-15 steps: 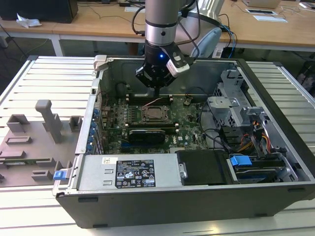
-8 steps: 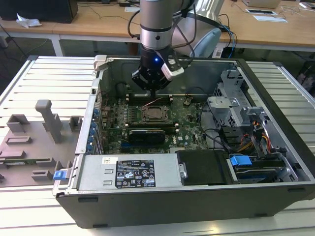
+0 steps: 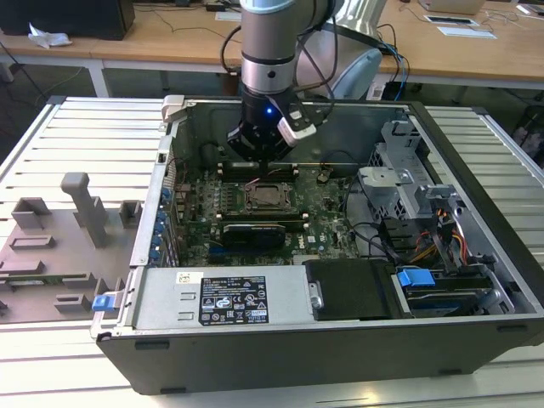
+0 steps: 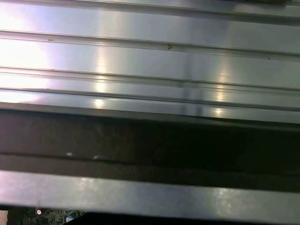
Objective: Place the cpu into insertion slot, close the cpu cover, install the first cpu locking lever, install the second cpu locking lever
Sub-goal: 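Install the first cpu locking lever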
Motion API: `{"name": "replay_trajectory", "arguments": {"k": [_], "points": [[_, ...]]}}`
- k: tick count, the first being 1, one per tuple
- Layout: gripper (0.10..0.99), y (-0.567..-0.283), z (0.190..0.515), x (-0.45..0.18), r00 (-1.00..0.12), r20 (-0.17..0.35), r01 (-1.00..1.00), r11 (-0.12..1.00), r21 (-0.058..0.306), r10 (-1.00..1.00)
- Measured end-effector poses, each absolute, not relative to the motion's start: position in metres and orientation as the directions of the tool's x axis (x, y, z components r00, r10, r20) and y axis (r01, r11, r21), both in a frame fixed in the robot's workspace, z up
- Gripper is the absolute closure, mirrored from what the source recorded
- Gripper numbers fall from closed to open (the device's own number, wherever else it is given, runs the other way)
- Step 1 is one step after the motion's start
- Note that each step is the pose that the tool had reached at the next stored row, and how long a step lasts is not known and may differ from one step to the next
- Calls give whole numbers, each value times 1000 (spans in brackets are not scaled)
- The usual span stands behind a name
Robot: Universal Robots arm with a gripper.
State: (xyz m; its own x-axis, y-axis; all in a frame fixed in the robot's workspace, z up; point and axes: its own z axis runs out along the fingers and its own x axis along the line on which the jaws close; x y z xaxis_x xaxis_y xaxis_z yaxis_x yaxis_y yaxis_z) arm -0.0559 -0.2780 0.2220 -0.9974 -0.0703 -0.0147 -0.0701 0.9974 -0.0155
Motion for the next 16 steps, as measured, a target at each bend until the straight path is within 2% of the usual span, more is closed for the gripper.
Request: {"name": "replay_trajectory", "arguments": {"k": [16], "points": [[980, -276, 212, -60, -997, -17, -70, 997, -10, -70]]}}
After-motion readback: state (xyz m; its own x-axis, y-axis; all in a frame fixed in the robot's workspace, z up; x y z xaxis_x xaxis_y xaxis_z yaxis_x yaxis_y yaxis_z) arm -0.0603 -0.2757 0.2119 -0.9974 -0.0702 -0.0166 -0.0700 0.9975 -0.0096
